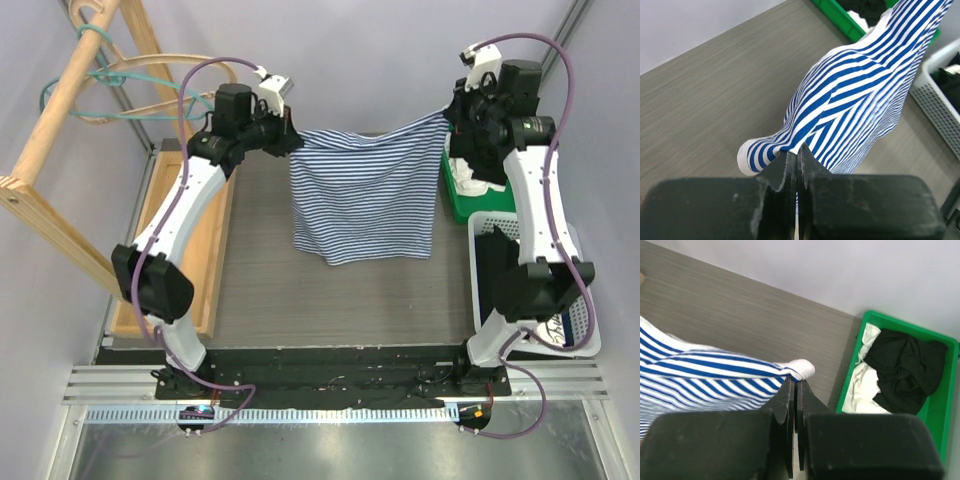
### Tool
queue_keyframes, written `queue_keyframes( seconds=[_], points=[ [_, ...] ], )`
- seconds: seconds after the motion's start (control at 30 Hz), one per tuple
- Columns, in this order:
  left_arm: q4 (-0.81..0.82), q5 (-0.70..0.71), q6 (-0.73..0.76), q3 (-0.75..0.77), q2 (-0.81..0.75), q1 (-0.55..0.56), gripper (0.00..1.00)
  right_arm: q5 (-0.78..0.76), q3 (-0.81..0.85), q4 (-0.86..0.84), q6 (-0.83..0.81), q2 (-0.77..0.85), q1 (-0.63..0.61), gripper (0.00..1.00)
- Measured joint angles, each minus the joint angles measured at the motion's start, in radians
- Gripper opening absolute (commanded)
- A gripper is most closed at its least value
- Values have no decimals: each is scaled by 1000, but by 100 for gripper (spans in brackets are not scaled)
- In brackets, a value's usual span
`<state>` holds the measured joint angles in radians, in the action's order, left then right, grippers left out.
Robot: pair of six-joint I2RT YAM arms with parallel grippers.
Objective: Place the tank top on the hanger
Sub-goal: Adjust the tank top at the center of the board.
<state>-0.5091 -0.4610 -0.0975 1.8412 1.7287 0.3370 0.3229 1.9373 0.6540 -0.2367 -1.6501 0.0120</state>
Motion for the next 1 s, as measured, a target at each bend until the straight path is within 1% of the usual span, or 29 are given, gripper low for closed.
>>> queue_keyframes(
  seconds=[0.1, 0.2, 0.3, 0.37, 0.47, 0.57, 0.6, 0.63, 0.73, 0.8, 0.83, 0.93, 1.0],
  points=[
    [3, 27, 0, 100, 113, 9, 0, -11, 94, 6, 4, -112, 9, 1],
    [-5, 47, -1, 201, 183, 17, 0, -8, 173, 14, 9, -164, 24, 1],
    [-7, 50, -3, 288, 200, 23, 0, 3, 230, 20, 11, -154, 37, 1],
    [0, 44, -6, 330, 192, 28, 0, 13, 236, 12, 8, -119, 43, 1],
    [11, 20, -7, 322, 151, 29, 0, 38, 190, -6, -3, -31, 47, 1],
    [45, -5, -2, 200, 77, 37, 0, 79, 24, -37, -31, 99, 47, 1],
    [70, -11, 2, 125, 46, 41, 0, 91, -39, -48, -43, 137, 47, 1],
    [89, -15, 11, 23, 6, 47, 0, 112, -137, -56, -60, 187, 47, 1],
    [125, -17, 56, -231, -53, 80, 0, 158, -397, -71, -118, 259, 47, 1],
    [136, -8, 95, -380, -61, 116, 0, 175, -564, -61, -166, 262, 47, 1],
    [136, 9, 127, -486, -59, 137, 0, 179, -646, -51, -194, 248, 47, 1],
    [122, 26, 171, -632, -35, 208, 0, 181, -829, 7, -273, 195, 47, 1],
    [95, 34, 202, -687, -10, 234, 0, 179, -898, 60, -322, 173, 47, 2]
  ],
)
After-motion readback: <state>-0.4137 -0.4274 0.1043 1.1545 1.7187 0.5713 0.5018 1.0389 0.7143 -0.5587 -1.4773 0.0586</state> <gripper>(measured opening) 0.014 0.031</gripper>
